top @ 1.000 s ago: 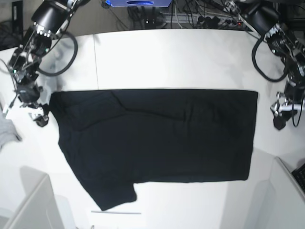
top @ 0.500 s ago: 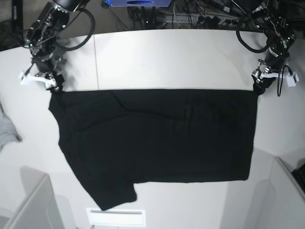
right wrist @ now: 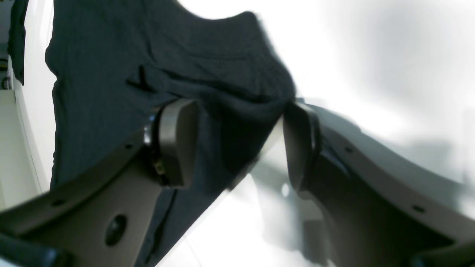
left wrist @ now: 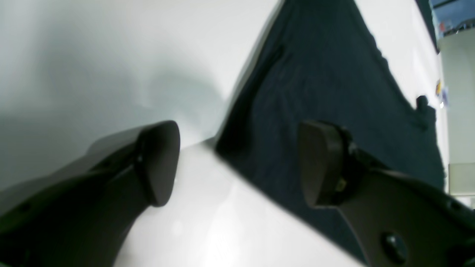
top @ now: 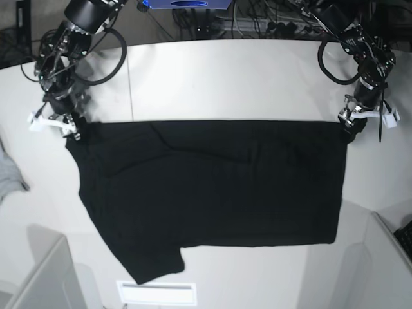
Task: Fold the T-shirt properly
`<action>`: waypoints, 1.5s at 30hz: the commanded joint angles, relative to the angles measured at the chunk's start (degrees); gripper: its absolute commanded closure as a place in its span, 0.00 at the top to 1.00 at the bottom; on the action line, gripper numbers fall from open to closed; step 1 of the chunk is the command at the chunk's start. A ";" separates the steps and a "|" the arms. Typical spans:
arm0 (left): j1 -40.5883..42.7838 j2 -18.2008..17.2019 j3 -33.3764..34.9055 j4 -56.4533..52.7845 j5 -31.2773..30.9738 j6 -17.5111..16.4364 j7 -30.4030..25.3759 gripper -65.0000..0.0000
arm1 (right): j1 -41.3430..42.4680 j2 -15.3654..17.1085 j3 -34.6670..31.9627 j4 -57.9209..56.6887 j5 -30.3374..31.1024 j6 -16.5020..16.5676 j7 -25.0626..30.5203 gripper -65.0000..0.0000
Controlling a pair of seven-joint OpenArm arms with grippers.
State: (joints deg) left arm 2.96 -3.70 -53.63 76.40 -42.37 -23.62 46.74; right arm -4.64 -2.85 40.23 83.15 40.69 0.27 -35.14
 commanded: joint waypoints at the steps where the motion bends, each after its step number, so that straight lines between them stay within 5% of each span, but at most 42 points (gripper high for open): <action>1: -0.10 -0.38 0.04 -0.23 0.83 0.72 1.30 0.74 | 0.38 0.35 -0.01 0.23 -0.47 -0.49 -0.86 0.54; 8: -2.04 -0.30 0.13 -2.07 0.83 0.72 1.30 0.72 | 1.00 1.49 -0.01 0.14 -0.47 -0.49 -1.13 0.53; 14: -2.83 -0.38 0.13 -2.07 0.83 0.72 1.48 0.40 | 1.17 1.84 -0.01 -2.85 -0.47 -0.49 -0.95 0.53; 20: -2.83 -0.47 0.13 -2.42 0.83 0.72 1.57 0.26 | 1.17 1.84 -0.01 -3.37 -0.47 -0.49 -0.95 0.52; 22: -2.83 -0.56 0.13 -3.57 0.83 0.72 1.57 0.19 | 1.17 1.84 -0.01 -3.37 -0.47 -0.49 -0.86 0.45; 25: -2.83 -0.65 0.13 -5.50 0.83 0.72 1.57 0.00 | 1.17 1.84 0.08 -3.37 -0.47 -0.49 -0.78 0.16; 27: -2.57 -0.82 0.13 -5.94 0.83 0.72 1.57 0.00 | 1.17 1.84 0.17 -3.37 -0.47 -0.49 -0.78 0.00; 45: 6.75 -2.49 5.58 4.70 0.39 0.72 1.57 0.00 | -4.72 1.93 0.61 4.45 -0.03 -0.58 -1.22 0.00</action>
State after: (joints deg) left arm 9.61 -5.45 -47.90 80.16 -42.02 -22.74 48.25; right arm -9.69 -1.45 40.66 86.28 40.18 -0.64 -37.08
